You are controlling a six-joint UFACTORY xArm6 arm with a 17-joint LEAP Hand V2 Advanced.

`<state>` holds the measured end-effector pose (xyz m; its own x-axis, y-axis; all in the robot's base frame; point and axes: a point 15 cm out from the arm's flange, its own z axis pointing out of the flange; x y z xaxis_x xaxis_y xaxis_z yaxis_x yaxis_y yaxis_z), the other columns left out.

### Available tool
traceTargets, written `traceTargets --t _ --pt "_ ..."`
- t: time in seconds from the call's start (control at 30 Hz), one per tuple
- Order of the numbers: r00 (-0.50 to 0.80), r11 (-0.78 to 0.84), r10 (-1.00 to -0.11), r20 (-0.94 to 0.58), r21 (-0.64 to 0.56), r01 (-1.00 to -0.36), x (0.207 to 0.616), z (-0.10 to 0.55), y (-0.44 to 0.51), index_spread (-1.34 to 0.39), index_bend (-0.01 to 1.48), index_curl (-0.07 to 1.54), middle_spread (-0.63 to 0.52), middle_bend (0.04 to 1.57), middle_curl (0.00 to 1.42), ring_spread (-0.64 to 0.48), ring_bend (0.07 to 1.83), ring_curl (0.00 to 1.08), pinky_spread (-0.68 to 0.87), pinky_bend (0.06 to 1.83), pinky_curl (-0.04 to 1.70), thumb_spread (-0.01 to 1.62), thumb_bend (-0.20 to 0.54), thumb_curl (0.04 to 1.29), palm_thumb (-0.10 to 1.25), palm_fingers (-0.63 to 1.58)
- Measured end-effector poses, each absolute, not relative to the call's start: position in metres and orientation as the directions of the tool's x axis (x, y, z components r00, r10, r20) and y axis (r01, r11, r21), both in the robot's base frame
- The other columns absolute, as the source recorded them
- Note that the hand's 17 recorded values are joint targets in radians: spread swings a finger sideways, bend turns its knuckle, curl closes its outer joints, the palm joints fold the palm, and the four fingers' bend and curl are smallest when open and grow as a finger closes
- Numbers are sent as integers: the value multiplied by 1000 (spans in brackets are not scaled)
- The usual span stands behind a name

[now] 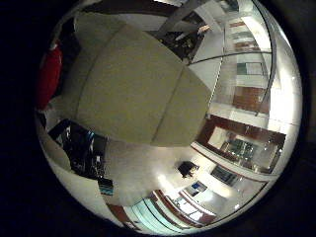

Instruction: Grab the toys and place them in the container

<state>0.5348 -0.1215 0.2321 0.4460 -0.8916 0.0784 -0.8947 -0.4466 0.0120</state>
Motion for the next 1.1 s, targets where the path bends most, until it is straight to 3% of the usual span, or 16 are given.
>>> traceTargets --t 0.5,0.97,1.1 --pt "583 -585 -809 76 -7 -811 541 234 96 -454 896 762 -530 663 1036 -479 857 797 -445 943 -4 1011 -16 501 1075 616" --pt "658 -660 -750 64 -17 -751 517 233 190 -431 870 757 -522 672 1043 -485 866 825 -459 962 -5 1012 -18 502 1067 634" --pt "649 -649 -760 30 -3 -761 515 220 193 -414 657 698 -500 750 1042 -462 831 816 -413 975 -7 1026 -35 473 935 494"
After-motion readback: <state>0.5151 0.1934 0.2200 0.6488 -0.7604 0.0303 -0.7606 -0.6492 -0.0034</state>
